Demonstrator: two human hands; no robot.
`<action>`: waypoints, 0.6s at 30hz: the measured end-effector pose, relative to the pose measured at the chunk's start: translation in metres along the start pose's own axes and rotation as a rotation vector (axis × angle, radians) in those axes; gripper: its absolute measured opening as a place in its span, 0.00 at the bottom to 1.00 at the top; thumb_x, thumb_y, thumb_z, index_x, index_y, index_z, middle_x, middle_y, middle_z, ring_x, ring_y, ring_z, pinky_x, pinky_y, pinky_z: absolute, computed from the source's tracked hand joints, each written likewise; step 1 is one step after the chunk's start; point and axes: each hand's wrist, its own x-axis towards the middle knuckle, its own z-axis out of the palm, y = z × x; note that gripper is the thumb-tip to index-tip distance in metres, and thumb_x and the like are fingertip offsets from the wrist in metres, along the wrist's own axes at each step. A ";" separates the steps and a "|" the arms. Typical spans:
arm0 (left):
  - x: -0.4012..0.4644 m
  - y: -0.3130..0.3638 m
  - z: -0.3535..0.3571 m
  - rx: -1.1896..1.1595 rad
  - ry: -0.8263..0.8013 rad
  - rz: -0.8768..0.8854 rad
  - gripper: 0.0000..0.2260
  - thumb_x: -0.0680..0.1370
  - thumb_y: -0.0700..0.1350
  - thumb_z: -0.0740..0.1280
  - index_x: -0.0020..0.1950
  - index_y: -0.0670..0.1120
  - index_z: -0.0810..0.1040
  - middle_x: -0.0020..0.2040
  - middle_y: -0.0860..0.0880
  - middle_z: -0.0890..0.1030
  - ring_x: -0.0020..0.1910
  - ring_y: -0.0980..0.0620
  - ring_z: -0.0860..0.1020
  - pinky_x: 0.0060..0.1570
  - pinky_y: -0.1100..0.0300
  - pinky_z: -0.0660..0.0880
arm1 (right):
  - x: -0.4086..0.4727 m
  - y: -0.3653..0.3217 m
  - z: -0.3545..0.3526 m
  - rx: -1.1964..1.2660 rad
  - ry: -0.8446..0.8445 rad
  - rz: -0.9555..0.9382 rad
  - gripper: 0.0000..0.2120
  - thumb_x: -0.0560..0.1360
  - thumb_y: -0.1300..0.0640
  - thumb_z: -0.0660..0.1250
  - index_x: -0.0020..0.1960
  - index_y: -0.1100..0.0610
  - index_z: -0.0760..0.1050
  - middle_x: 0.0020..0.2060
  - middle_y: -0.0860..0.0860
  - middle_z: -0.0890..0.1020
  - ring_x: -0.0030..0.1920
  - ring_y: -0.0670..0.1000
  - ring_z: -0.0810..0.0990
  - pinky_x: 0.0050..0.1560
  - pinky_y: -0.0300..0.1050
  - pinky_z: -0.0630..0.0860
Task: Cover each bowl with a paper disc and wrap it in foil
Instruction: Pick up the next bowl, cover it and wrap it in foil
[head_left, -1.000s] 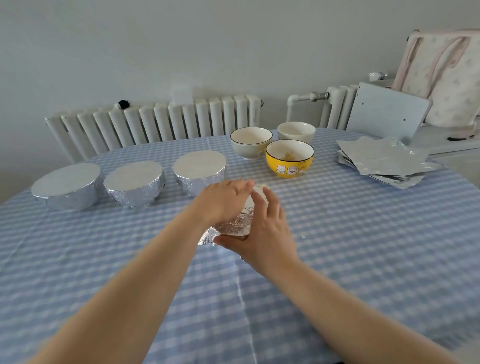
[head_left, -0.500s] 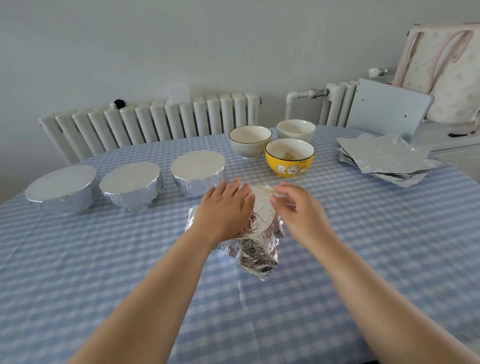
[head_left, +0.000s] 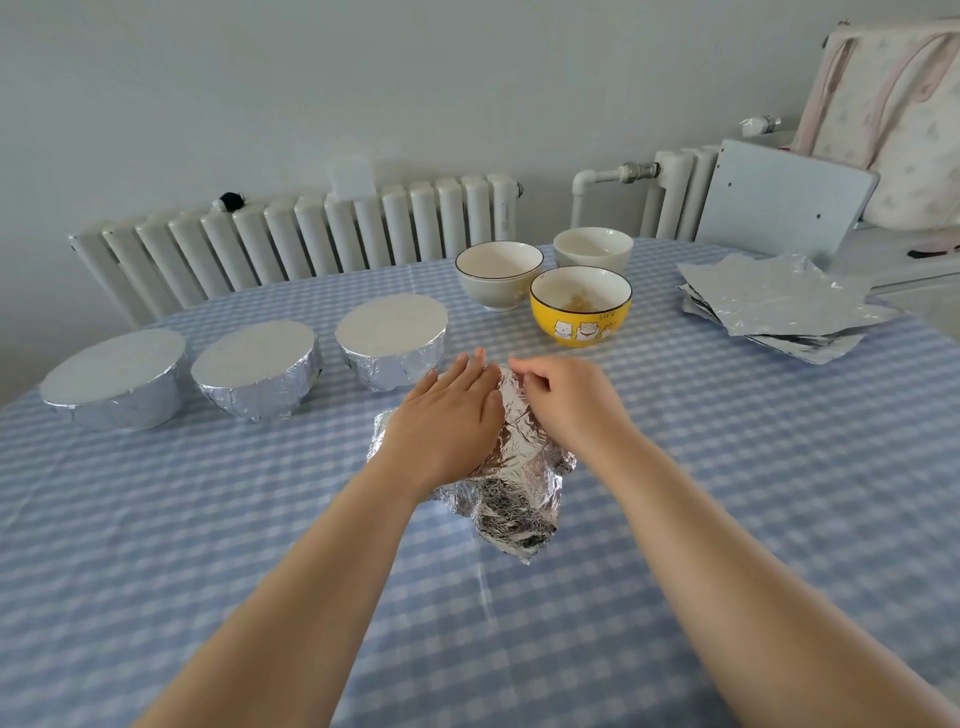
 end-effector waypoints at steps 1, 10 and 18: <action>0.000 0.000 0.000 0.003 -0.003 0.002 0.23 0.85 0.51 0.44 0.81 0.52 0.53 0.81 0.54 0.48 0.79 0.57 0.45 0.77 0.57 0.42 | 0.002 0.001 0.000 0.015 -0.005 0.006 0.17 0.82 0.59 0.58 0.66 0.51 0.78 0.62 0.48 0.81 0.63 0.48 0.78 0.54 0.35 0.69; -0.004 0.001 -0.003 -0.036 -0.013 0.091 0.28 0.79 0.69 0.41 0.78 0.65 0.55 0.80 0.61 0.50 0.80 0.55 0.47 0.77 0.50 0.44 | 0.009 0.018 0.005 0.269 0.019 0.066 0.13 0.80 0.60 0.62 0.60 0.53 0.82 0.56 0.47 0.84 0.55 0.44 0.80 0.46 0.31 0.70; -0.009 0.006 -0.010 0.074 -0.118 0.122 0.45 0.66 0.79 0.44 0.80 0.60 0.50 0.81 0.57 0.47 0.80 0.50 0.44 0.77 0.45 0.43 | 0.008 0.028 0.013 0.482 -0.018 0.115 0.11 0.80 0.60 0.63 0.57 0.54 0.82 0.53 0.48 0.84 0.57 0.45 0.80 0.61 0.43 0.74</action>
